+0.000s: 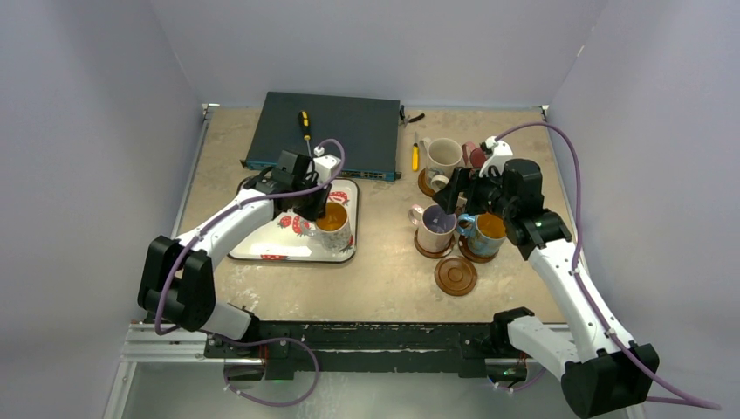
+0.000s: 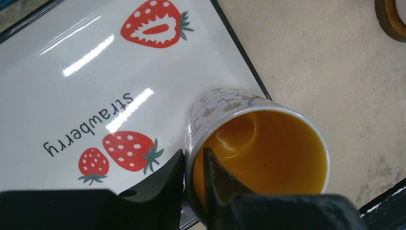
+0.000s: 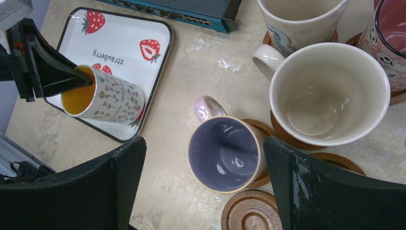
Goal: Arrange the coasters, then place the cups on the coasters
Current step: Pick up the cup from the tray, then place the cup on the coaster.
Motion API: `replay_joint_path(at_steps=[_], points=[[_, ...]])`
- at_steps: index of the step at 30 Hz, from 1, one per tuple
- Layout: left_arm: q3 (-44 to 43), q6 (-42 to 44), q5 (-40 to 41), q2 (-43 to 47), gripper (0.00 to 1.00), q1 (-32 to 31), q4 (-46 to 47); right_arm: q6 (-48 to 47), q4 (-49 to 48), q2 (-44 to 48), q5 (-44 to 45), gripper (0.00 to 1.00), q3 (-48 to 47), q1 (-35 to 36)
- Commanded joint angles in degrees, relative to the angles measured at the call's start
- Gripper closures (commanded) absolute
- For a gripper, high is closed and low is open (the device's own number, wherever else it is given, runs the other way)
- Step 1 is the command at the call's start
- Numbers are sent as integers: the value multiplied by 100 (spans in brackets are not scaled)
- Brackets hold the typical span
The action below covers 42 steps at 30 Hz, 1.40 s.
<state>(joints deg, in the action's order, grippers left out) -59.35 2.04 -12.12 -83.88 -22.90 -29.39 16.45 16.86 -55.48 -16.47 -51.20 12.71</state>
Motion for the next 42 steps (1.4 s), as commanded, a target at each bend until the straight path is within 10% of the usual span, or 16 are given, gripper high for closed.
replay_joint_path(at_steps=[1,6,25,42], points=[[179,-160,65,63,84,-28,-147,-31,-51,10,-115,5,-241,-14],[164,-325,302,158,100,-109,-113,-36,-53,10,-111,5,-283,-14],[266,-1614,631,1748,100,-456,638,175,-442,109,332,3,-293,-14],[-185,-3164,2177,1241,100,-3394,1255,901,-860,194,1455,2,-952,-23]])
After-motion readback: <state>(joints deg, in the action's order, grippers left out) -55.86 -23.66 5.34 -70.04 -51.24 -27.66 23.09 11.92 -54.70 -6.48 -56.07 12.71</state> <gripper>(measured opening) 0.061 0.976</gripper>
